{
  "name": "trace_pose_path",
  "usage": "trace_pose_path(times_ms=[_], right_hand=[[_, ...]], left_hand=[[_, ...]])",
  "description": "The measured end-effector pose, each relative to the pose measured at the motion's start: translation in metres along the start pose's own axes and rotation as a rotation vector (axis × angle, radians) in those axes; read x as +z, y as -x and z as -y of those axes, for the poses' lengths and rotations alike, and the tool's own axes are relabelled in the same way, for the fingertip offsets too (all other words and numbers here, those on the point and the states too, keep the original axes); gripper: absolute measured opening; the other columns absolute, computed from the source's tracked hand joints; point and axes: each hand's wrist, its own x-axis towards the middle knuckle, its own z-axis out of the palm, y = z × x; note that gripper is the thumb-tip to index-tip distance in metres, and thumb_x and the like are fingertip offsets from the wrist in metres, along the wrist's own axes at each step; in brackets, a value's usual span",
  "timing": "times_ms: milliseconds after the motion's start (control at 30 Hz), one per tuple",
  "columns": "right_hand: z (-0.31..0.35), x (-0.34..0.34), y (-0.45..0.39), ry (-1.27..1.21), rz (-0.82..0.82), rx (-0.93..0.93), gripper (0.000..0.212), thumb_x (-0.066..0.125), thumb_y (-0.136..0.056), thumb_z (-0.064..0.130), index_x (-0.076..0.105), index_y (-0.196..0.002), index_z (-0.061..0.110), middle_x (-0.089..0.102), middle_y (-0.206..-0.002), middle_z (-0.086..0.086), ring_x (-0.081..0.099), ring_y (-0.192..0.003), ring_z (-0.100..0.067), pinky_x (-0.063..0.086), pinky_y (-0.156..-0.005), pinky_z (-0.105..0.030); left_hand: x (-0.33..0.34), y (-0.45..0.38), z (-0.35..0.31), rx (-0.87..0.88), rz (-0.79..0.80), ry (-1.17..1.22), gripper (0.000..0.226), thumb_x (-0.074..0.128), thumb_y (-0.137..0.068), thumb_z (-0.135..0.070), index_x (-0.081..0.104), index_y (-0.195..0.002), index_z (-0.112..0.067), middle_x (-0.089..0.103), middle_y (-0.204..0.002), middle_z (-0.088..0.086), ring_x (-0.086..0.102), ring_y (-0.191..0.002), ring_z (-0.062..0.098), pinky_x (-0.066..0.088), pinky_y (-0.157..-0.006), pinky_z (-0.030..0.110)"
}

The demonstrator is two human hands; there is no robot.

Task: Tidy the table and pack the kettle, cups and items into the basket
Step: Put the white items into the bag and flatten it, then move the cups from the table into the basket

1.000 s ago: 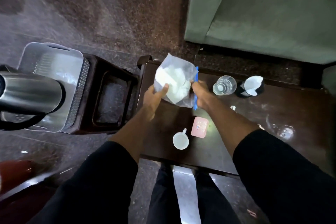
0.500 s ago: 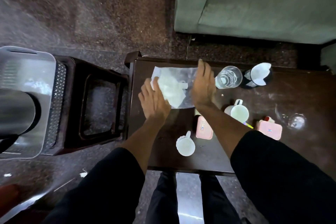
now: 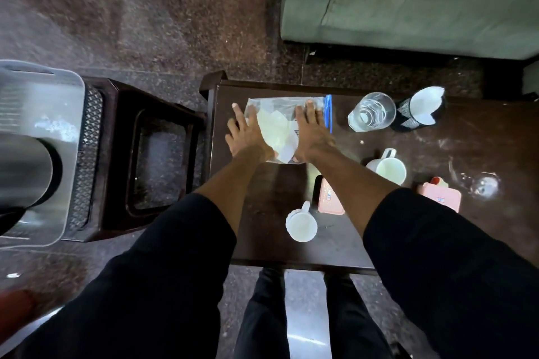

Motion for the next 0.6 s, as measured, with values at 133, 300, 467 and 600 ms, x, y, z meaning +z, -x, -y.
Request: trace_pose_path(times_ms=[133,300,467,600], right_hand=[[0.005,0.004,0.000,-0.009,-0.027,-0.003,0.126,0.083,-0.080,0.020,-0.012,-0.162,0.020,-0.024,-0.168,-0.005,-0.014,-0.157,-0.033,0.020,-0.126,-0.047],[-0.001,0.014,0.013,-0.201,-0.207,-0.085,0.085,0.071,-0.091,0.018,0.023,-0.160,0.013,0.009,-0.171,-0.007,0.010,-0.158,-0.025,0.023,-0.126,-0.038],[-0.019,0.039,0.056,-0.328,-0.431,-0.099,0.043,0.054,-0.098,0.011,0.056,-0.142,0.009,0.050,-0.153,-0.007,0.045,-0.142,-0.024,0.038,-0.115,-0.035],[-0.042,0.051,0.083,-0.411,-0.493,0.005,0.033,0.053,-0.101,0.013,0.064,-0.131,0.009,0.061,-0.141,-0.006,0.058,-0.127,-0.027,0.049,-0.103,-0.039]], left_hand=[[0.006,0.011,0.003,0.040,-0.138,-0.209,0.128,0.085,-0.075,-0.055,0.003,-0.166,-0.016,-0.020,-0.170,0.016,0.003,-0.159,0.035,0.023,-0.122,0.050],[0.028,0.038,-0.010,0.373,-0.372,-0.118,0.070,0.074,-0.086,-0.026,0.044,-0.150,-0.022,0.028,-0.167,0.005,0.032,-0.148,0.030,0.034,-0.112,0.045],[0.047,0.068,-0.032,0.412,-0.376,0.102,0.042,0.062,-0.088,-0.019,0.062,-0.130,-0.024,0.057,-0.139,-0.001,0.050,-0.127,0.026,0.035,-0.103,0.038],[0.053,0.087,-0.051,0.416,-0.323,0.168,0.032,0.057,-0.091,-0.023,0.067,-0.121,-0.028,0.060,-0.132,-0.005,0.051,-0.123,0.023,0.035,-0.103,0.039]])
